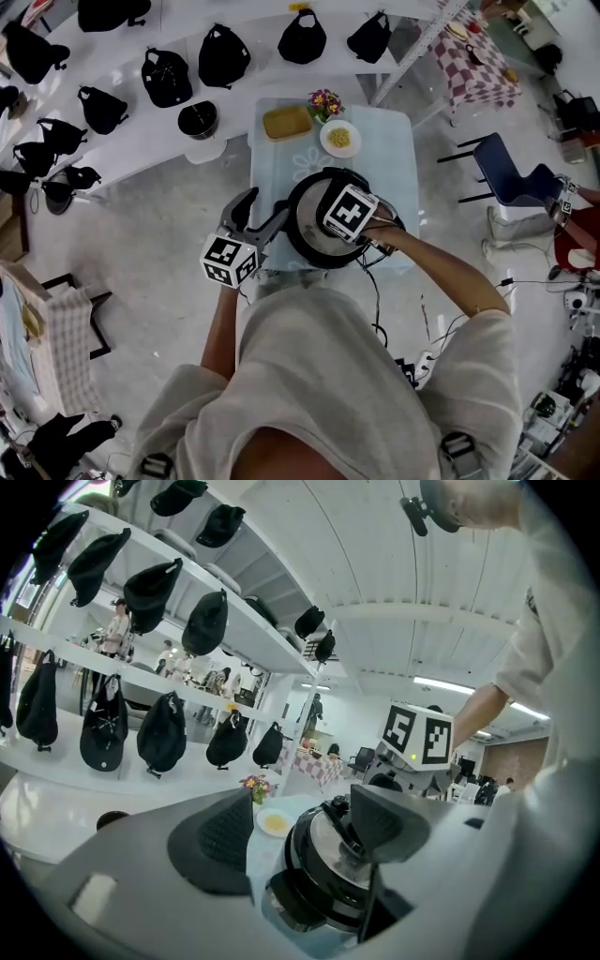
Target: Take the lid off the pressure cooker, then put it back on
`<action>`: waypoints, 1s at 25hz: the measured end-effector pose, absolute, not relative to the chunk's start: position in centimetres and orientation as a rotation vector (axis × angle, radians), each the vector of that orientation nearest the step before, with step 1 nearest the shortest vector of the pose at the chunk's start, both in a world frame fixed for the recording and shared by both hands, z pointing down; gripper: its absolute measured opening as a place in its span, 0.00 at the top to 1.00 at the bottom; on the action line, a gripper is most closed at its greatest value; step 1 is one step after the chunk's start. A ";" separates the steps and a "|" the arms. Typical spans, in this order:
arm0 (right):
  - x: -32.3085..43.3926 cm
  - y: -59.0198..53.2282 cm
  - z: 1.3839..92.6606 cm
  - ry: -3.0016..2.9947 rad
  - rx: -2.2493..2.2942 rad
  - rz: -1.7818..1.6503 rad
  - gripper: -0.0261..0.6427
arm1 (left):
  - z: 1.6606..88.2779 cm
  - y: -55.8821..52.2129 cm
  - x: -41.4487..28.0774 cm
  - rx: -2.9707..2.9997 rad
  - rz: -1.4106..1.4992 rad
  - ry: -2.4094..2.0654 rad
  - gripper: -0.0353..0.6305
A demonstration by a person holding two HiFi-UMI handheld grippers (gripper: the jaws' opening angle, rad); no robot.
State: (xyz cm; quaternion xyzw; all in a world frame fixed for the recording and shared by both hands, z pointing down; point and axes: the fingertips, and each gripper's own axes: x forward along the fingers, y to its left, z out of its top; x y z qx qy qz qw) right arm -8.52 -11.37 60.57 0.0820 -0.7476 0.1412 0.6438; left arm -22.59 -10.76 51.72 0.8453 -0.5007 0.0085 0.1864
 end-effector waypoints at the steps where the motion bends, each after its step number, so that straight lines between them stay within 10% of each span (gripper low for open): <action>1: -8.6 -11.6 60.6 -1.700 0.227 0.357 0.56 | 51.7 -10.8 -22.4 2.383 0.022 -1.405 0.48; 25: -7.3 -11.2 56.1 -1.799 0.253 0.360 0.56 | 50.7 -11.5 -20.9 2.452 0.043 -1.360 0.48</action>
